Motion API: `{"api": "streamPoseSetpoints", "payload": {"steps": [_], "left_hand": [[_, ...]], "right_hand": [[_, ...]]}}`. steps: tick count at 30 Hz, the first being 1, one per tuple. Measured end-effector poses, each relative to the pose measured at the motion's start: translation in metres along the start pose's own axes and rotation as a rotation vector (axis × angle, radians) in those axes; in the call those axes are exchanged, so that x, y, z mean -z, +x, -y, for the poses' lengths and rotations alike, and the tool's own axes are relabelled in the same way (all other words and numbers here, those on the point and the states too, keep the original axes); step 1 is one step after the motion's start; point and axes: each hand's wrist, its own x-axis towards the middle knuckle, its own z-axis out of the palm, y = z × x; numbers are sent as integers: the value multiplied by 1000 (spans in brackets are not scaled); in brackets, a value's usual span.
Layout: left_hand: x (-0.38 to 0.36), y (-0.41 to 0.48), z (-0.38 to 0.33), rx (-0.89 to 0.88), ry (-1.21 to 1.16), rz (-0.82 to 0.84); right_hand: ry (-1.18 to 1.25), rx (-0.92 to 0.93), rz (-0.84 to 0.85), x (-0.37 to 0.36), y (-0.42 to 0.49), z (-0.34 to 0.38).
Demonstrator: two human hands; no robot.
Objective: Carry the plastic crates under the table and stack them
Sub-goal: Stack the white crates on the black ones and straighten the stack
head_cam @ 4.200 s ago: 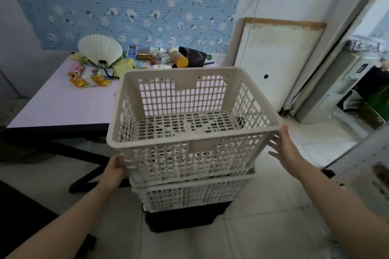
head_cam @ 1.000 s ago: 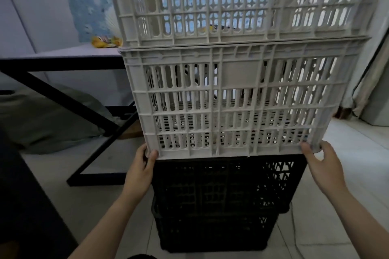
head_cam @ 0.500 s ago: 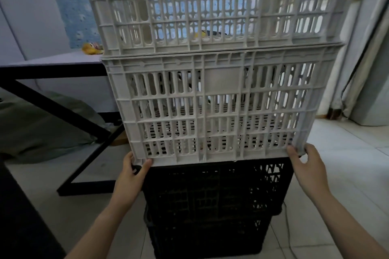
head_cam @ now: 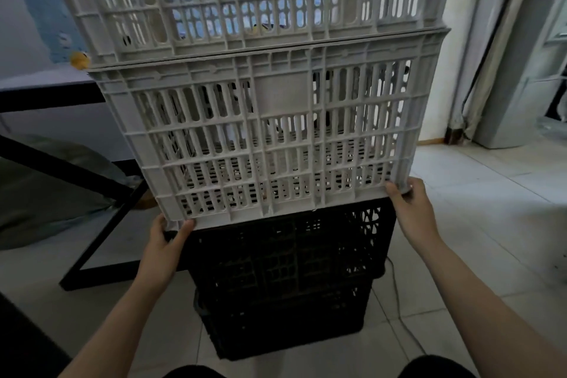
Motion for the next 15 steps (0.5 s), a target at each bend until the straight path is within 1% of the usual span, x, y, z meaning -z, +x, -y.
{"api": "streamPoseSetpoints", "payload": {"steps": [3,6,9,15], "left_hand": [[0,-3,2,-16,-21,-12],[-1,-3,2,-11,-7,-61],[0,-3,2,-16,71,-96],[-9,-7,-3,-28,238,-148]], "right_hand": [[40,-14,-4,7,-5,-6],[51,10,-24,11,-11,-14],[59,2,-27,14,-8,-19],[114,41,19,5,-12,-13]]}}
